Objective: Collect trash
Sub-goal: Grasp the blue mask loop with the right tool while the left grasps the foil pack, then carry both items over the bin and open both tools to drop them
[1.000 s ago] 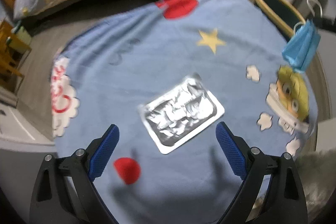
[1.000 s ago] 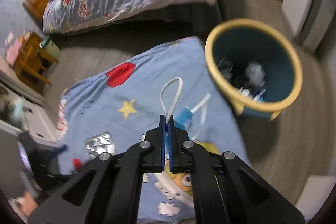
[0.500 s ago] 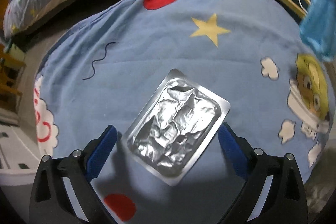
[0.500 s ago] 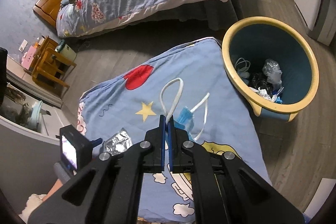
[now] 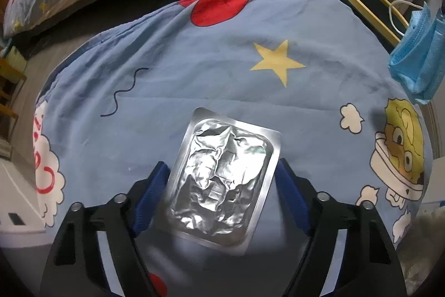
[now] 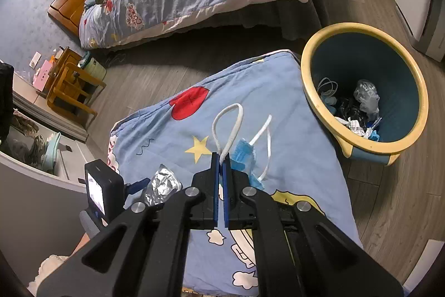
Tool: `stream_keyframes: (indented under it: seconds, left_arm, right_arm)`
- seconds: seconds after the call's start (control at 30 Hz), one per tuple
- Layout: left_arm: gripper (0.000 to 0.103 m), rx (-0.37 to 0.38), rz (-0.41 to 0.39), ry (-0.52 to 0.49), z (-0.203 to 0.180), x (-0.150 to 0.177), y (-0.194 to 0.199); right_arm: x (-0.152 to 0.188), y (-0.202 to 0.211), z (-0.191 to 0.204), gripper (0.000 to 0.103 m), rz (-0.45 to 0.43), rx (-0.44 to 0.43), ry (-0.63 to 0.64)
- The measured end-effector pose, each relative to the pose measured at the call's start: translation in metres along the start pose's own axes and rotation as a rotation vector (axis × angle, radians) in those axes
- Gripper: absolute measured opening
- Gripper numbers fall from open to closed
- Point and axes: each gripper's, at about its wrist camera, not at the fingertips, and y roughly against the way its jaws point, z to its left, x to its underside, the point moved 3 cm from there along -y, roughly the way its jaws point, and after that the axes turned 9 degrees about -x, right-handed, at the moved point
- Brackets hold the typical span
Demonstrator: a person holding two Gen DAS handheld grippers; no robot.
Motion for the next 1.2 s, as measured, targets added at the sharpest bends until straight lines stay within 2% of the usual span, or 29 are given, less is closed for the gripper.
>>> stream_keyframes:
  seconds: [0.33, 0.6, 0.9, 1.2]
  left_arm:
    - [0.071, -0.009, 0.002, -0.007, -0.005, 0.001, 0.007]
    - [0.07, -0.004, -0.025, 0.017, 0.001, 0.001, 0.023]
    - [0.07, 0.044, -0.098, 0.043, -0.003, -0.005, 0.049]
    - [0.07, 0.057, -0.182, 0.014, -0.032, -0.023, 0.082]
  right_arm:
    - [-0.001, -0.003, -0.003, 0.002, 0.003, 0.027, 0.003]
    - [-0.002, -0.004, -0.005, 0.002, 0.005, 0.037, 0.006]
    - [-0.008, 0.002, -0.002, 0.002, -0.017, 0.014, 0.015]
    - [-0.017, 0.016, 0.0, 0.002, -0.054, 0.027, 0.05]
